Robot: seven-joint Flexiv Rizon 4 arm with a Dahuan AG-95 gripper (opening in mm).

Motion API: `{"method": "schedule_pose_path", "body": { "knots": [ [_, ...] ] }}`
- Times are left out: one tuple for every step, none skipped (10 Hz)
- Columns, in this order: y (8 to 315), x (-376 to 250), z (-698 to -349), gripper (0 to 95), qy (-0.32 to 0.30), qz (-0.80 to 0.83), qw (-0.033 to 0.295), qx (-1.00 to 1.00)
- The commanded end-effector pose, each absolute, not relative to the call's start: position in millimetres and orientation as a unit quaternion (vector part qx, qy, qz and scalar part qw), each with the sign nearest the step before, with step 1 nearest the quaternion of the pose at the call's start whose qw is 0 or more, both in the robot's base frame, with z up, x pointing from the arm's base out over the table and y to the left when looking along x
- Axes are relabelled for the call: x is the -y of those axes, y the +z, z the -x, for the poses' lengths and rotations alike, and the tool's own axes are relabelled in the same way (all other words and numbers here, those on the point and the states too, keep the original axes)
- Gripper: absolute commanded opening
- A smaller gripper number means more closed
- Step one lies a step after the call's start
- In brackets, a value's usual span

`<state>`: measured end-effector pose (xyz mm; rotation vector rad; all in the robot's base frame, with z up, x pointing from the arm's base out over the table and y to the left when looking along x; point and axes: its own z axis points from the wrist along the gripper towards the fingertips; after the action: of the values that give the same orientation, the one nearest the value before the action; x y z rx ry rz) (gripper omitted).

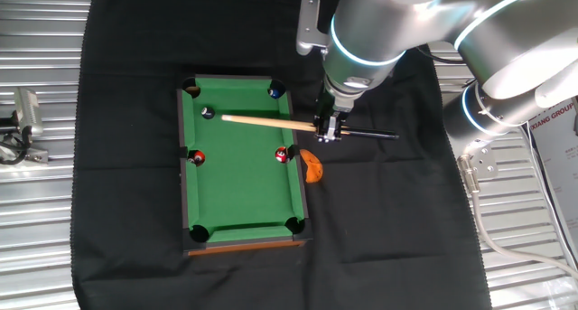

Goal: Hit the pool ball

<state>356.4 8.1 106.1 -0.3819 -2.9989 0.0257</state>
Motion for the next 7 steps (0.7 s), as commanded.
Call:
{"method": "schedule_pose_path", "body": {
  "knots": [
    [106.1, -7.9, -355.7, 0.0, 0.009, 0.126, 0.063, 0.990],
    [106.1, -7.8, -355.7, 0.0, 0.009, 0.126, 0.064, 0.990],
    [106.1, -7.8, -355.7, 0.0, 0.009, 0.126, 0.065, 0.990],
    [106.0, -7.8, -355.7, 0.0, 0.008, 0.126, 0.068, 0.990],
    [105.9, -7.8, -355.7, 0.0, 0.008, 0.126, 0.069, 0.990],
    [105.4, -7.8, -355.7, 0.0, 0.007, 0.125, 0.070, 0.990],
    [105.4, -7.7, -355.7, 0.0, 0.006, 0.125, 0.070, 0.990]
  ]
}}
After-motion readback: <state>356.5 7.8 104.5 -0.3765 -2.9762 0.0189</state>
